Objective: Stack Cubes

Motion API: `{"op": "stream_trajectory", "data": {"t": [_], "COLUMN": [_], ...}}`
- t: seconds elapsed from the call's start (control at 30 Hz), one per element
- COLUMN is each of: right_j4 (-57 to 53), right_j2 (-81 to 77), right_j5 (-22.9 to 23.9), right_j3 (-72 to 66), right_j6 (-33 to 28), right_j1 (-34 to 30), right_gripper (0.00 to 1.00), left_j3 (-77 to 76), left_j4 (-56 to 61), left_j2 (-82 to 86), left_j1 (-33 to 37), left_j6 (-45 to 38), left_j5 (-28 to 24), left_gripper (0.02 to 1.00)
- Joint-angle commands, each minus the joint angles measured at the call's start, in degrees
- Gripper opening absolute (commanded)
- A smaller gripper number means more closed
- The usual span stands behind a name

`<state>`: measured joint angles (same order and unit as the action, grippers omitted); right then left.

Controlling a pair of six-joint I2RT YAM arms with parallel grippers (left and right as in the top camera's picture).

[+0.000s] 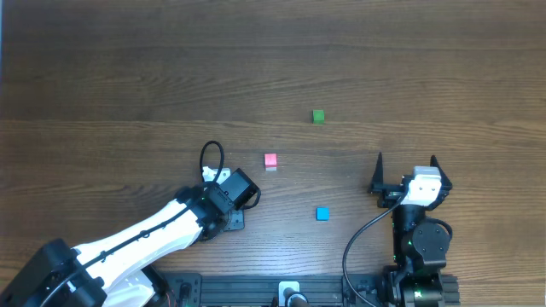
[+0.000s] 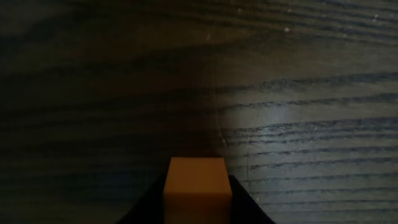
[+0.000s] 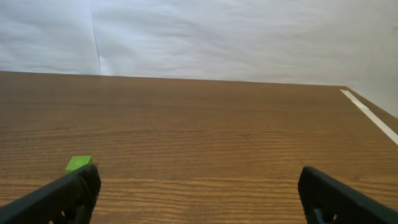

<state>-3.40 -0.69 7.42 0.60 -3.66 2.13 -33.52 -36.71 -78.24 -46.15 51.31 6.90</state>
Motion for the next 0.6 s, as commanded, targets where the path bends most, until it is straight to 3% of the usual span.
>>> {"op": "stream_trajectory", "data": {"t": [0.03, 0.2, 0.6], "right_j4": [-0.1, -0.1, -0.1], "right_j2": [0.4, 0.4, 0.4], "right_j5": [-0.1, -0.1, -0.1], "right_j3": [-0.3, -0.3, -0.3], "right_j6": [-0.3, -0.3, -0.3], "right_j1": [0.2, 0.2, 0.2], "right_gripper": [0.991, 0.991, 0.985], "left_j3": [0.5, -5.3, -36.6], "left_j4": [0.5, -1.3, -18.0], "left_j2": [-0.2, -0.3, -12.4], "left_j1": [0.4, 0.4, 0.4], "left_j6": [0.2, 0.2, -0.1], "left_j5": [0.0, 0.2, 1.5], "left_gripper": [0.161, 0.045, 0.042]}}
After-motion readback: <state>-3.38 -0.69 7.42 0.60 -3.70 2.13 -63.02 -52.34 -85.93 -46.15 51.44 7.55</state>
